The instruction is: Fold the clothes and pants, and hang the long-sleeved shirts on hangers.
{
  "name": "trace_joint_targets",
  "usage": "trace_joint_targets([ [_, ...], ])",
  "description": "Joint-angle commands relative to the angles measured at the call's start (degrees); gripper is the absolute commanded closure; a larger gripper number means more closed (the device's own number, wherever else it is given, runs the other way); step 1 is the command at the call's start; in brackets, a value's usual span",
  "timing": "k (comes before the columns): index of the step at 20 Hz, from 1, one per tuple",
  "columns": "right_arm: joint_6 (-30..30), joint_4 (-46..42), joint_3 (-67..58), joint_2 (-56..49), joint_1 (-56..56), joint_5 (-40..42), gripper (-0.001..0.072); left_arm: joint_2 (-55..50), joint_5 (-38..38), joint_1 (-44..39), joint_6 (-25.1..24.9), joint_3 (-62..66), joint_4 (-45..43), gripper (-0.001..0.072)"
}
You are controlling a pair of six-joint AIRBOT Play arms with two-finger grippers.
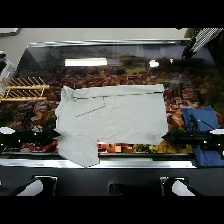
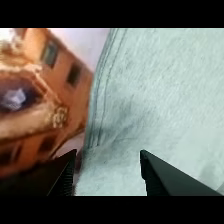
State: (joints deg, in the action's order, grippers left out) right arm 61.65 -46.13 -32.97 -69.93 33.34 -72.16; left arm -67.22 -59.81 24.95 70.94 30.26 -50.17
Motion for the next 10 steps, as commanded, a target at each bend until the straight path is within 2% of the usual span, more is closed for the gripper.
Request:
trace_joint_targets([
  [1,-0.9,0.7,0.0,0.1,0.0,-2.8,0.0670,-1.0,4.5,-0.5,0.1,0.0,1.6,0.0253],
  [4,-1.0,0.7,0.0,0.3,0.0,-3.6,0.0670,-2.6,3.9,-2.0,0.1,0.0,2.0,0.0277],
  [5,-1.0,0.7,0.0,0.9,0.0,-3.5,0.0670,-3.1,3.8,-2.8,0.0,-0.1,2.0,0.0374],
  [6,-1.0,0.7,0.0,1.8,0.0,-3.2,0.0670,-3.4,3.9,-3.5,-0.1,-0.1,2.0,0.0422],
  [10,-0.9,0.7,0.0,5.3,0.0,-1.8,0.0670,-3.5,3.7,-4.9,0.0,0.0,2.0,0.0426],
])
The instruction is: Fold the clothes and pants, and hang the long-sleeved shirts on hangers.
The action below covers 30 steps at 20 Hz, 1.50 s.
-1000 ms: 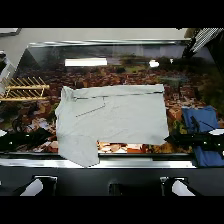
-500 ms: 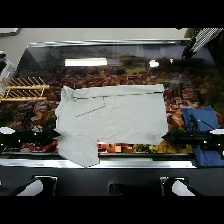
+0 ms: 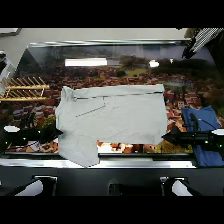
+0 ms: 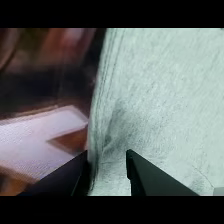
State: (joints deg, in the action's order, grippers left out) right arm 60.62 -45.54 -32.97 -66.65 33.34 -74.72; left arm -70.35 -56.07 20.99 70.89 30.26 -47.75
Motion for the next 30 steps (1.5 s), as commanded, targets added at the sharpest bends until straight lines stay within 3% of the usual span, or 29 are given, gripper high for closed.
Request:
trace_joint_targets([
  [1,0.2,0.1,0.0,2.5,0.0,0.9,0.0670,-0.4,-0.4,-0.9,0.0,0.0,-0.4,0.0427],
  [6,0.6,0.1,0.0,2.6,0.0,0.8,0.0670,-0.4,-1.0,-0.9,-0.5,0.0,-0.4,0.0692],
  [10,-1.1,2.7,-0.3,2.6,-1.4,1.2,0.0672,0.0,-1.6,-1.0,-0.5,1.3,-0.2,0.0694],
  [12,-1.4,3.0,-2.4,2.6,-7.5,5.8,0.0672,0.3,-2.9,-1.0,-0.4,4.8,0.1,0.0694],
  [16,8.0,-1.4,-15.8,2.6,-19.5,23.1,0.0673,0.5,-3.0,-1.6,0.3,18.9,3.0,0.0695],
  [20,22.1,-17.8,-36.9,1.0,-22.9,34.4,0.0673,0.3,0.5,-3.5,3.2,39.6,3.0,0.0695],
  [24,24.7,-25.8,-60.1,0.6,-22.9,30.3,0.0672,0.8,-3.0,-3.5,6.0,63.2,-1.2,0.0695],
  [30,24.7,-25.9,-80.0,12.5,-22.9,15.8,0.0672,9.7,-18.1,-3.5,23.0,84.4,-16.6,0.0695],
])
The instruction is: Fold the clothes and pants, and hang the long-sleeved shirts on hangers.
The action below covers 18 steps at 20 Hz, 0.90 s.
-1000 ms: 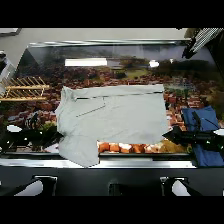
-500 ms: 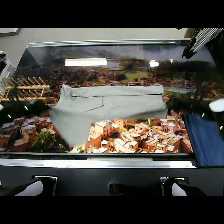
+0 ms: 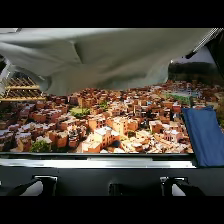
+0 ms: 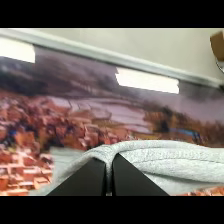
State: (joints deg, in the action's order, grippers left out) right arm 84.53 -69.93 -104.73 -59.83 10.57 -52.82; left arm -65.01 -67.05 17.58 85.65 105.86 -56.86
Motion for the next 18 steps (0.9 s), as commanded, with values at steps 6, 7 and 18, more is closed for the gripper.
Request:
trace_joint_targets([
  [6,4.3,-7.3,-8.9,19.1,-0.1,-11.0,0.0672,19.3,-13.7,0.0,17.1,9.0,-20.0,0.0695],
  [7,4.5,-7.3,-9.0,19.6,-0.1,-11.3,0.0672,20.9,-14.3,0.0,17.1,9.0,-21.7,0.0694],
  [18,14.9,-13.0,-7.7,-1.9,-0.1,-30.6,0.0672,11.3,-14.7,-0.1,11.1,1.2,-14.0,0.0695],
])
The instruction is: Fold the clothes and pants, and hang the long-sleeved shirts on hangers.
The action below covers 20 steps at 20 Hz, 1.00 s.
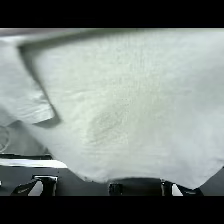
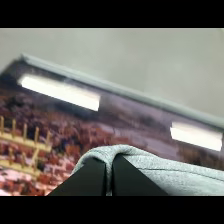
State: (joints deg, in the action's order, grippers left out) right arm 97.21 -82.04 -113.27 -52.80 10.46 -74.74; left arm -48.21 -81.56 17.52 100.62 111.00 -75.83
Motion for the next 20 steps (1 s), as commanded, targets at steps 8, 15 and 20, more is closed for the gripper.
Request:
trace_joint_targets([
  [8,0.3,0.7,4.1,-45.2,0.0,-0.7,0.0672,-43.3,18.2,-6.6,-14.3,-12.2,7.7,0.0694],
  [15,-1.7,5.1,4.1,-55.5,0.0,15.8,0.0672,-56.4,33.1,-8.2,-14.8,-12.2,9.9,0.0693],
  [20,-3.6,4.4,4.1,-55.5,0.0,9.7,0.0671,-56.6,24.4,-8.2,-18.3,-12.2,8.7,0.0693],
])
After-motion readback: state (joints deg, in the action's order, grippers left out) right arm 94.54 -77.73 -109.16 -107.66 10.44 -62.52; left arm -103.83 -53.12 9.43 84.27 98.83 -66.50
